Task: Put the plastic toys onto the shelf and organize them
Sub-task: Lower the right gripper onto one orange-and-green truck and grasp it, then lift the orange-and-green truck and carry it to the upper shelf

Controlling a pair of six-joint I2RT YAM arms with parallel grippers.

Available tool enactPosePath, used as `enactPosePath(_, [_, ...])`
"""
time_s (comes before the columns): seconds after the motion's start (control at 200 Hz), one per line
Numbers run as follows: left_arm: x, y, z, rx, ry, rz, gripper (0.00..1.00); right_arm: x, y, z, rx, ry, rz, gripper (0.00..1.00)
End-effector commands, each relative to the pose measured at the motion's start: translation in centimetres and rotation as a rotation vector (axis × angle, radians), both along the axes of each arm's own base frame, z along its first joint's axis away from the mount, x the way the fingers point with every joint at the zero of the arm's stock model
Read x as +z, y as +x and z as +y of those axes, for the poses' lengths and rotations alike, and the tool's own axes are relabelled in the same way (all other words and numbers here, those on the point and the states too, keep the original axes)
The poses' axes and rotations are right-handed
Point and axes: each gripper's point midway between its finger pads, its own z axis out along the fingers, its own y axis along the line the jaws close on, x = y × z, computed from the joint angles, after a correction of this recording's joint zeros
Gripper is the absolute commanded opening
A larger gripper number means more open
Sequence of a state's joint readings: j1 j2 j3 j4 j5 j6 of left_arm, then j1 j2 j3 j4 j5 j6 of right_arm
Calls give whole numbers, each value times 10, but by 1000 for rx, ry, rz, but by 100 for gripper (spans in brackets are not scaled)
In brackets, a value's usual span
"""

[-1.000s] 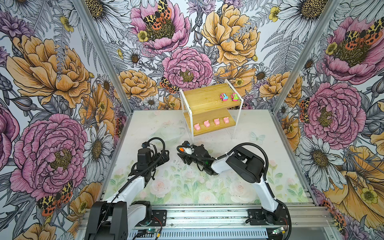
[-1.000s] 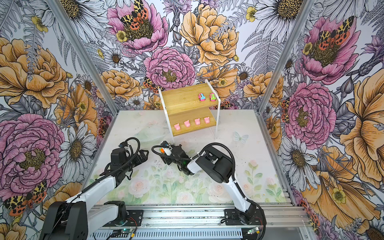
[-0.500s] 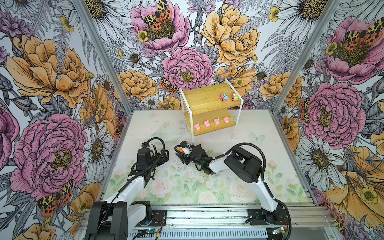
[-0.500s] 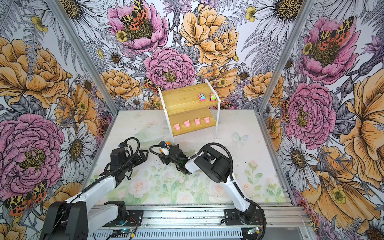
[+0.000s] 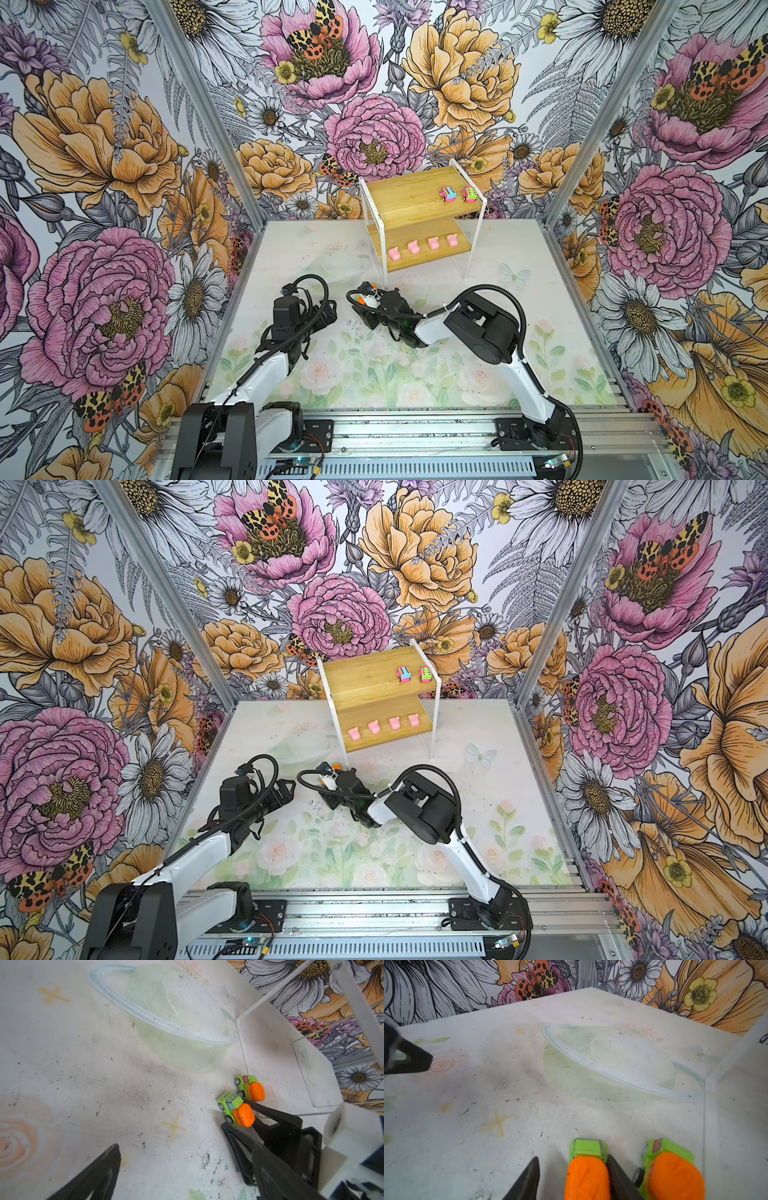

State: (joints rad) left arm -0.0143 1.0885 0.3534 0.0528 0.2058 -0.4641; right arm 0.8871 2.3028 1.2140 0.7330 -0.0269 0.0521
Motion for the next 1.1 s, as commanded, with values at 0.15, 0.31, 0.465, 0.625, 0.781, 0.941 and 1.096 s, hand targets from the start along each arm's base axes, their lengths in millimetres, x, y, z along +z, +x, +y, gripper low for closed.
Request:
enactPosePath(0.15, [3, 3, 0, -18, -1, -16, 99, 3, -2, 8, 18, 14, -9, 31])
enactPosePath(0.31, [2, 3, 1, -16, -3, -16, 99, 11, -9, 6, 46, 29, -31, 19])
enactPosePath(0.465, [2, 2, 1, -14, -5, -18, 99, 24, -19, 3, 85, 39, -28, 12])
enactPosePath(0.625, [4, 1, 2, -10, -6, -27, 99, 76, -43, -9, 144, 74, -47, 11])
enactPosePath(0.781, [5, 1, 2, -8, -7, -31, 99, 155, -68, -37, 196, 84, -47, 10])
enactPosePath(0.941, [7, 2, 2, -5, -5, -36, 99, 242, -73, -77, 144, 47, -94, 10])
enactPosePath(1.096, [6, 3, 2, -7, -6, -32, 99, 321, -45, -134, -60, 50, -176, 11])
